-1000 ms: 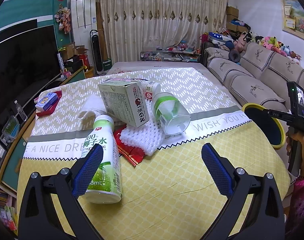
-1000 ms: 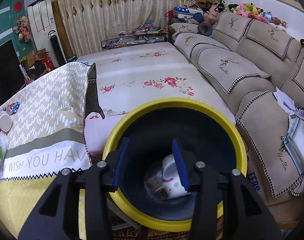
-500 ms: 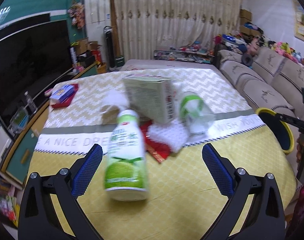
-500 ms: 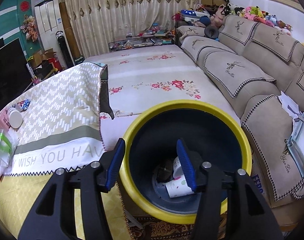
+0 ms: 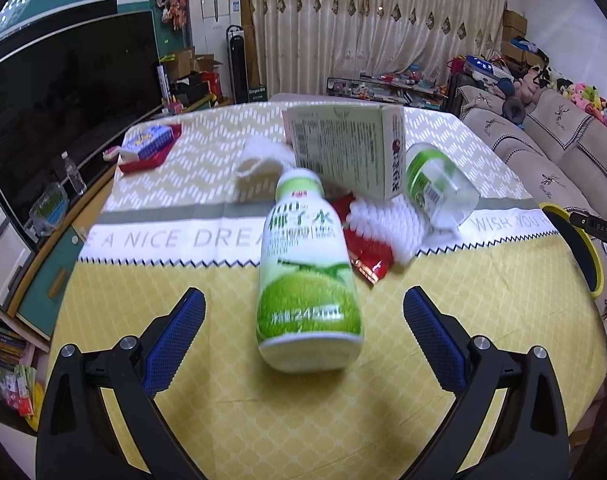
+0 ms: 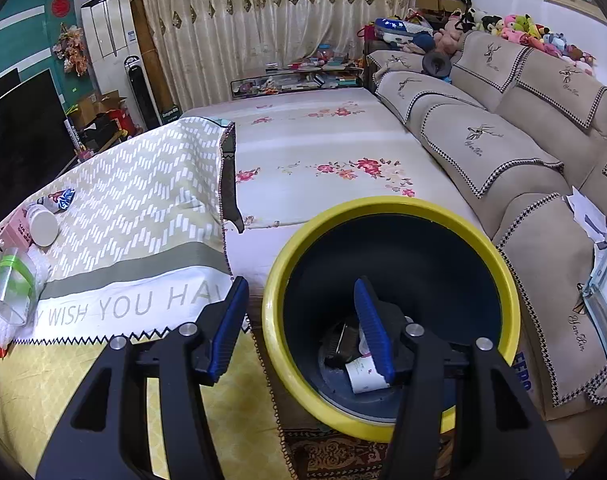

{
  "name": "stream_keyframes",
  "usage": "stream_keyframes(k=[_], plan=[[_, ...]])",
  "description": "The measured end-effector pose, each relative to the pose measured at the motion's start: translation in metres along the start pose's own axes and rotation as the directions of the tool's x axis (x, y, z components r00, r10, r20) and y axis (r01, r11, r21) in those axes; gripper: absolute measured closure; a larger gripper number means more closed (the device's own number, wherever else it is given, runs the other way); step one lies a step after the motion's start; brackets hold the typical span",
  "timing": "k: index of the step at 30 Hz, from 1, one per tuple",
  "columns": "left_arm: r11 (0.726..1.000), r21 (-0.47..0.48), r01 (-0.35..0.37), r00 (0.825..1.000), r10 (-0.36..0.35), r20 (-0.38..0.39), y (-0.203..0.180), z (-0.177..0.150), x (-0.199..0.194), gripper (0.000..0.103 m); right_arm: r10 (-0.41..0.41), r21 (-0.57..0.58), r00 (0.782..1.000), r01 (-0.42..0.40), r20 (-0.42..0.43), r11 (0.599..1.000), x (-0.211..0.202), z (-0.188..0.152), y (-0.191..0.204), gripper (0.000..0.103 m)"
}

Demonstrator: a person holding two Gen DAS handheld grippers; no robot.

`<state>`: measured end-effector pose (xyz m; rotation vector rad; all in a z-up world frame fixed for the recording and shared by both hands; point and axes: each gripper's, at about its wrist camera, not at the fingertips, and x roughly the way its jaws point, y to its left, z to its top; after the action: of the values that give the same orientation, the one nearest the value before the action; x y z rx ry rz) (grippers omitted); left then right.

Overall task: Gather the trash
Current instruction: 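Grasp the green-labelled coconut water bottle with the left gripper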

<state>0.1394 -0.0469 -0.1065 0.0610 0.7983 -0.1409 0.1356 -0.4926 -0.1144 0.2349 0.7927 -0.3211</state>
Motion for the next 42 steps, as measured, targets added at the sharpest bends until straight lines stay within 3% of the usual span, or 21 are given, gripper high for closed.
stream_keyframes(k=[10, 15, 18, 19, 30, 42], plan=[[0.999, -0.03, -0.014, 0.996, 0.011, -0.083, 0.002, -0.008, 0.02, 0.016, 0.009, -0.005, 1.0, -0.009, 0.002, 1.0, -0.001, 0.0, 0.003, 0.049], [0.998, -0.063, -0.003, 0.996, -0.003, -0.094, 0.008, -0.01, 0.025, 0.029, 0.013, -0.007, 1.0, -0.013, 0.001, 1.0, -0.001, 0.0, 0.004, 0.049], [0.996, -0.09, 0.022, 0.996, -0.029, -0.082, 0.012, -0.009, 0.024, 0.049, 0.017, -0.009, 1.0, -0.017, -0.001, 1.0, -0.001, 0.0, 0.005, 0.049], [0.994, -0.1, 0.03, 0.997, -0.037, -0.07, 0.014, -0.008, 0.022, 0.05, 0.018, -0.01, 1.0, -0.018, -0.001, 1.0, -0.001, 0.001, 0.005, 0.049], [0.995, -0.096, -0.011, 0.993, 0.022, 0.112, 0.026, 0.017, -0.024, 0.051, 0.029, -0.01, 1.0, -0.029, 0.003, 1.0, -0.001, 0.001, 0.007, 0.049], [0.999, -0.042, -0.029, 0.98, 0.036, 0.194, 0.029, 0.047, -0.042, 0.051, 0.032, -0.013, 0.999, -0.032, 0.001, 0.999, -0.001, 0.001, 0.007, 0.049]])
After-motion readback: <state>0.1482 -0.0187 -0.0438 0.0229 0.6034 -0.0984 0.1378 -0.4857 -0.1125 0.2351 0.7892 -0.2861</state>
